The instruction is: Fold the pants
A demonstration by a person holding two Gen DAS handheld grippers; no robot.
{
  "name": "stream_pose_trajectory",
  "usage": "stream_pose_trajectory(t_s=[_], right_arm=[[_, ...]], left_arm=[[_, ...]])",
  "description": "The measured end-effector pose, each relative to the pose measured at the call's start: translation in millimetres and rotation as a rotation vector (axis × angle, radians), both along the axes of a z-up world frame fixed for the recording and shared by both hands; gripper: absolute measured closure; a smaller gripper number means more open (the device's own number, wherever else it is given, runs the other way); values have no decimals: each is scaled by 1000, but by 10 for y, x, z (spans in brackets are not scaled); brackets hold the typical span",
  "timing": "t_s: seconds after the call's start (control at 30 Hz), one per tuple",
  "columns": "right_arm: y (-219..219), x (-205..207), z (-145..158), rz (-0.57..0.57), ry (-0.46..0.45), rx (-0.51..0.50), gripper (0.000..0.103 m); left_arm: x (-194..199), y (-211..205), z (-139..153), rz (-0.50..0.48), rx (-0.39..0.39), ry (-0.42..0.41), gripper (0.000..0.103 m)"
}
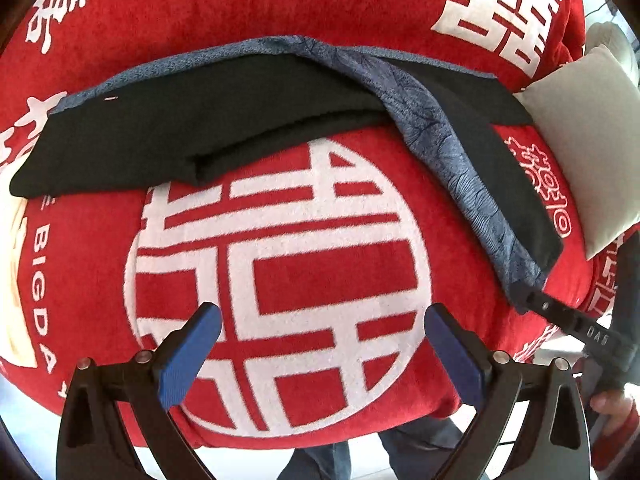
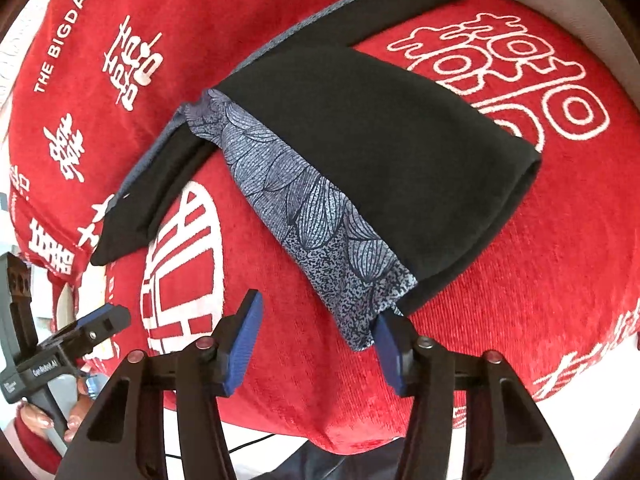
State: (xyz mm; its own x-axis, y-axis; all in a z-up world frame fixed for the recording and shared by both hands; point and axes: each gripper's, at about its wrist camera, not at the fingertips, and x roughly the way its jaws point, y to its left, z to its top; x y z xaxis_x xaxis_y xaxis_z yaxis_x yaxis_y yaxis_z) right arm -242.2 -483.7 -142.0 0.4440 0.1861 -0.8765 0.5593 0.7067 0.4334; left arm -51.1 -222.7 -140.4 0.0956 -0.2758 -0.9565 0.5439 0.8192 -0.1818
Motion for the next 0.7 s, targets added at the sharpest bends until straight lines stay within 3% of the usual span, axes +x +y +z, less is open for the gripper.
stream_pose_trajectory(t_s=[0.1, 0.13, 0.17, 0.2, 0.23, 0.4, 0.5, 0.7], right_arm=[[-26, 12, -25, 6, -9, 17, 46], [-38, 30, -59, 3, 0, 31, 51], [-63, 56, -111, -5, 22, 55, 60], [-86, 76, -144, -4, 42, 68, 89], [-135, 86, -175, -6, 48, 115, 100], [-388, -16, 7, -21, -61, 291, 100], [-524, -36, 163, 4, -113, 364, 100], [-698, 28, 341, 90, -145, 407, 100]], left_arm=[[71, -166, -41, -1, -15, 13, 1], [101, -253, -46, -4, -23, 10, 1], [122, -325, -49, -10, -30, 5, 1], [145, -400, -51, -16, -32, -1, 1], [171, -486, -59, -18, -31, -5, 1], [287, -890, -149, -26, -53, 40, 1], [343, -1087, -266, -31, -107, 150, 1], [325, -1368, -485, -19, -152, 320, 2]])
